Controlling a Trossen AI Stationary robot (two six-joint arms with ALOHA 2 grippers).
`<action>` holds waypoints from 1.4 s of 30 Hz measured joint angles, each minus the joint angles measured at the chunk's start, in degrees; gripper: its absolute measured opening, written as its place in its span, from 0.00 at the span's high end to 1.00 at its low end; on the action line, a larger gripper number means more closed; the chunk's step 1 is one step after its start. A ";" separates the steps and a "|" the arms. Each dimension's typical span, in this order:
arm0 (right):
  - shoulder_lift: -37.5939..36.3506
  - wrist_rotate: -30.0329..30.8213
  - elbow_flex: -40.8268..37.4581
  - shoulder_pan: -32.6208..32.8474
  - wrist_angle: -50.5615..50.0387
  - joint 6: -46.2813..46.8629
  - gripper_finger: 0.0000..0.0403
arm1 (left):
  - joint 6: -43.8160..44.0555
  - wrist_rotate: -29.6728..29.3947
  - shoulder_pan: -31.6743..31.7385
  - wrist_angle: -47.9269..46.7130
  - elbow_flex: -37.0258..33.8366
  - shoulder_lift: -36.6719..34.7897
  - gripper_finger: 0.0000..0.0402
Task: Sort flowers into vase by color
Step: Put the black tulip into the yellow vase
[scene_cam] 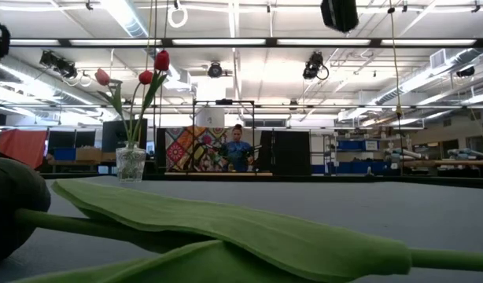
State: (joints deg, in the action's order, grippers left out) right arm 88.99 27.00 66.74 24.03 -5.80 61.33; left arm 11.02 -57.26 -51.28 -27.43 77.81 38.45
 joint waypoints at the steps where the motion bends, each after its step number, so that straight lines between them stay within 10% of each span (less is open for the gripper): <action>1: 0.00 -1.34 0.02 -0.16 -1.49 0.31 0.73 | 0.00 -1.66 0.06 -0.13 0.57 1.22 0.45; 12: 0.91 -7.33 0.04 5.29 -7.98 -17.63 0.73 | 1.97 -6.09 4.95 -0.34 1.77 13.46 0.45; 31: 23.81 -21.36 0.00 13.25 0.75 -34.29 0.73 | 15.39 18.38 30.84 0.05 1.72 28.73 0.45; 42: 28.04 -22.12 0.08 13.22 10.63 -42.86 0.73 | 15.97 20.28 36.62 -0.24 1.74 32.17 0.45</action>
State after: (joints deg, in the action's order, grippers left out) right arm 117.03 4.88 66.82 37.24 4.82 18.47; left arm 26.98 -36.98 -14.67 -27.67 79.55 70.62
